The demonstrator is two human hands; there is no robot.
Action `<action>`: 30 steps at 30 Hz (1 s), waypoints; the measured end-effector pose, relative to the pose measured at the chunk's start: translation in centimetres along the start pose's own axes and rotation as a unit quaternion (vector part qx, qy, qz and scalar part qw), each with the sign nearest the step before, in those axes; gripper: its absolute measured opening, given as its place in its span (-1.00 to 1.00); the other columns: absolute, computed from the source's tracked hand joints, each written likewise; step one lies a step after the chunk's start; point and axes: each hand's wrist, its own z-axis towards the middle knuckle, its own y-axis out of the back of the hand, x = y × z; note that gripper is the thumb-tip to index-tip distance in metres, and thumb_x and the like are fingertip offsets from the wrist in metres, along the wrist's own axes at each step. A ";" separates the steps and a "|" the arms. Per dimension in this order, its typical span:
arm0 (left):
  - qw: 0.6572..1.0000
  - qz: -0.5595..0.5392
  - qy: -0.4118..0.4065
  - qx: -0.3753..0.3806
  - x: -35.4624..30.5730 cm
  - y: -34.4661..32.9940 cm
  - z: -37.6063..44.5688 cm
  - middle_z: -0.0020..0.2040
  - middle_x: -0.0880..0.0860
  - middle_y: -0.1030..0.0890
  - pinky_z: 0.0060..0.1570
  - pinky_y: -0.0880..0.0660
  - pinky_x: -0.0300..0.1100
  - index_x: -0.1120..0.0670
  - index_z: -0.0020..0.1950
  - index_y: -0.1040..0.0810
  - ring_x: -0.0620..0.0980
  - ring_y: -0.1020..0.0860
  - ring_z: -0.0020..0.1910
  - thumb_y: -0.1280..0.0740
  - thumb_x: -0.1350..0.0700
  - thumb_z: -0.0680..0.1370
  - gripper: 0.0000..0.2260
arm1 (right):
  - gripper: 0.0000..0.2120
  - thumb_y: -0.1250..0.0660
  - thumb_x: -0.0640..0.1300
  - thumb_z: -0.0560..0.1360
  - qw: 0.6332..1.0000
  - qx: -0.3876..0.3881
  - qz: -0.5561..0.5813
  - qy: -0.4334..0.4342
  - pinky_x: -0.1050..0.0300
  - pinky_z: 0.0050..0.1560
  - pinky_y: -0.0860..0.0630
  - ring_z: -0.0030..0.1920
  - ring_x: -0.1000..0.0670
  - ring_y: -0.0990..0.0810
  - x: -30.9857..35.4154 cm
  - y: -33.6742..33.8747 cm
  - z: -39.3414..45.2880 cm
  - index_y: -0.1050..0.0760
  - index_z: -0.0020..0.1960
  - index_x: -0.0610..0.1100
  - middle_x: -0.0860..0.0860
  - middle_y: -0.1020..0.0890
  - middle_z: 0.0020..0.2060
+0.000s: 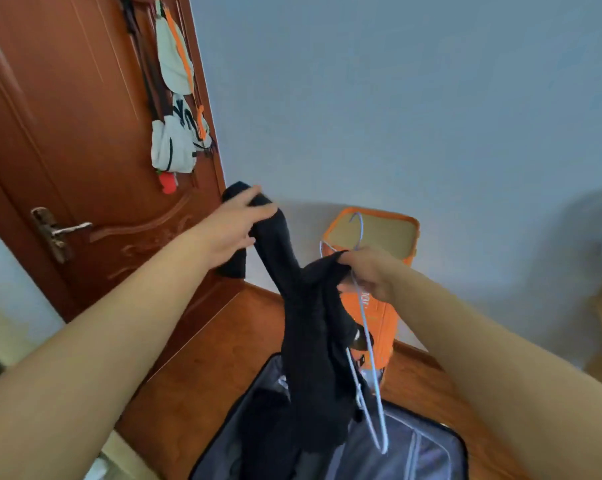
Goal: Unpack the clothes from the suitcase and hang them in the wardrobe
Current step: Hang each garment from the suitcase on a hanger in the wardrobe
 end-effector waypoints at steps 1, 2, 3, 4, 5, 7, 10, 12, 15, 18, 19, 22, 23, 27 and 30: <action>1.000 0.020 0.008 0.013 2.5 -1.0 -1.2 0.59 -0.01 -0.26 0.41 -0.38 0.00 -0.11 0.62 -0.24 0.02 -0.29 0.53 -0.40 0.02 0.62 -0.40 | -0.93 -0.23 -0.27 0.62 0.999 0.017 0.032 -0.020 0.23 -0.49 -0.55 -0.29 -0.01 -0.57 1.1 -0.3 -0.4 -0.49 0.02 -0.22 -0.13 -0.58 -0.21; 1.000 0.012 0.007 0.023 5.0 -2.4 -2.9 0.55 -0.04 -0.31 0.34 -0.41 -0.11 -0.11 0.59 -0.28 -0.04 -0.36 0.47 -0.42 0.00 0.60 -0.41 | -0.91 -0.22 -0.24 0.64 0.997 0.026 0.055 -0.037 0.25 -0.51 -0.54 -0.29 0.00 -0.56 1.9 -0.4 -0.6 -0.47 0.00 -0.22 -0.11 -0.56 -0.21; 1.000 0.002 0.003 0.028 7.6 -3.9 -4.8 0.48 -0.09 -0.36 0.24 -0.43 -0.21 -0.13 0.57 -0.30 -0.10 -0.41 0.40 -0.44 0.00 0.58 -0.41 | -0.89 -0.21 -0.22 0.65 0.996 0.027 0.070 -0.052 0.26 -0.51 -0.54 -0.28 0.00 -0.55 2.6 -0.4 -0.7 -0.46 -0.01 -0.22 -0.11 -0.56 -0.20; 0.999 0.017 -0.002 0.031 10.2 -5.4 -6.8 0.41 -0.15 -0.37 0.17 -0.43 -0.28 -0.17 0.54 -0.32 -0.16 -0.43 0.35 -0.47 -0.01 0.56 -0.41 | -0.88 -0.21 -0.21 0.66 0.994 0.032 0.082 -0.061 0.27 -0.51 -0.54 -0.27 -0.01 -0.55 3.2 -0.3 -0.7 -0.46 -0.02 -0.23 -0.12 -0.55 -0.18; 0.998 0.056 -0.012 0.022 12.6 -6.7 -8.3 0.36 -0.19 -0.36 0.14 -0.43 -0.31 -0.21 0.50 -0.33 -0.21 -0.44 0.30 -0.50 0.00 0.54 -0.41 | -0.86 -0.19 -0.21 0.66 0.994 0.041 0.081 -0.067 0.28 -0.48 -0.56 -0.26 -0.03 -0.56 3.7 -0.2 -0.9 -0.46 -0.03 -0.24 -0.14 -0.55 -0.17; 0.993 0.115 -0.012 -0.019 16.9 -8.6 -10.2 0.30 -0.14 -0.40 0.08 -0.46 -0.36 -0.20 0.40 -0.40 -0.22 -0.49 0.20 -0.51 0.04 0.52 -0.49 | -0.83 -0.18 -0.21 0.66 0.995 0.055 0.046 -0.065 0.27 -0.26 -0.61 -0.13 -0.12 -0.64 4.5 0.1 -1.1 -0.48 0.06 -0.29 -0.21 -0.60 -0.07; 0.995 0.089 0.035 -0.010 19.9 -10.3 -11.2 0.21 -0.11 -0.57 -0.03 -0.49 -0.43 -0.13 0.28 -0.45 -0.29 -0.58 0.06 -0.46 0.08 0.56 -0.65 | -0.78 -0.18 -0.24 0.64 0.997 0.063 -0.015 -0.048 0.14 -0.02 -0.66 -0.05 -0.18 -0.72 5.6 1.1 -2.4 -0.46 0.19 -0.36 -0.29 -0.64 0.09; 0.989 0.146 0.029 0.023 21.7 -11.2 -11.6 0.23 -0.19 -0.56 0.14 -0.45 -0.37 -0.10 0.32 -0.46 -0.29 -0.54 0.17 -0.46 0.01 0.54 -0.62 | -0.87 -0.20 -0.24 0.64 0.997 0.050 -0.037 -0.035 0.29 -0.56 -0.46 -0.35 -0.09 -0.71 6.5 2.1 -4.0 -0.44 0.10 -0.30 -0.24 -0.63 -0.05; 0.967 0.245 0.055 0.032 24.2 -11.9 -11.8 0.27 -0.12 -0.58 0.29 -0.48 -0.12 -0.04 0.38 -0.49 -0.09 -0.53 0.28 -0.37 -0.09 0.59 -0.62 | -0.91 -0.21 -0.24 0.64 0.999 0.023 -0.024 -0.016 0.35 -0.68 -0.27 -0.49 -0.04 -0.65 8.0 4.2 -6.6 -0.42 -0.01 -0.26 -0.15 -0.56 -0.21; 0.958 0.269 0.102 0.003 24.7 -10.8 -11.6 0.11 -0.02 -0.68 0.18 -0.54 -0.01 0.03 0.20 -0.62 0.05 -0.61 0.15 -0.25 -0.18 0.65 -0.66 | -0.89 -0.20 -0.24 0.65 0.999 -0.023 -0.039 0.008 0.36 -0.66 -0.26 -0.47 -0.04 -0.66 8.9 7.1 -8.3 -0.43 -0.03 -0.25 -0.14 -0.60 -0.21; 0.960 0.262 0.096 -0.017 23.7 -10.1 -11.6 -0.01 -0.04 -0.68 0.09 -0.55 -0.01 0.02 0.05 -0.64 0.06 -0.63 0.05 -0.26 -0.19 0.64 -0.69 | -0.91 -0.19 -0.25 0.65 0.997 -0.050 -0.055 0.015 0.35 -0.65 -0.26 -0.49 -0.03 -0.65 8.8 8.2 -8.6 -0.42 -0.01 -0.25 -0.15 -0.60 -0.21; 0.983 0.153 0.101 -0.021 19.8 -7.0 -11.1 -0.14 -0.10 -0.70 -0.02 -0.55 -0.11 -0.03 -0.09 -0.62 -0.03 -0.66 -0.05 -0.28 -0.21 0.63 -0.70 | -0.94 -0.18 -0.27 0.64 0.988 -0.124 -0.087 0.017 0.30 -0.64 -0.19 -0.53 -0.03 -0.63 6.9 11.7 -9.2 -0.38 0.00 -0.24 -0.18 -0.59 -0.23; 0.988 0.085 0.129 0.011 18.3 -5.9 -10.9 -0.09 -0.14 -0.71 0.02 -0.54 -0.12 -0.05 -0.04 -0.64 -0.07 -0.66 -0.01 -0.25 -0.23 0.65 -0.69 | -0.95 -0.17 -0.27 0.64 0.986 -0.136 -0.092 0.011 0.29 -0.61 -0.18 -0.52 -0.03 -0.63 6.0 12.7 -9.3 -0.37 0.00 -0.23 -0.17 -0.60 -0.24; 0.977 0.191 0.066 0.071 13.6 -2.8 -9.4 -0.23 -0.06 -0.59 -0.09 -0.41 -0.09 0.08 -0.20 -0.51 0.00 -0.53 -0.16 -0.24 -0.08 0.69 -0.66 | -0.93 -0.12 -0.30 0.58 0.981 -0.166 -0.101 -0.023 0.22 -0.45 -0.10 -0.49 -0.06 -0.65 3.0 15.3 -9.1 -0.37 0.01 -0.22 -0.16 -0.60 -0.29; 0.976 0.202 0.069 0.053 10.4 -2.0 -8.2 -0.07 0.02 -0.73 -0.07 -0.51 -0.16 0.16 -0.01 -0.69 -0.02 -0.68 -0.06 -0.30 0.01 0.68 -0.73 | -0.90 -0.08 -0.29 0.55 0.972 -0.175 -0.155 -0.035 0.30 -0.55 -0.08 -0.56 -0.02 -0.57 2.2 16.0 -9.1 -0.36 -0.04 -0.21 -0.15 -0.54 -0.42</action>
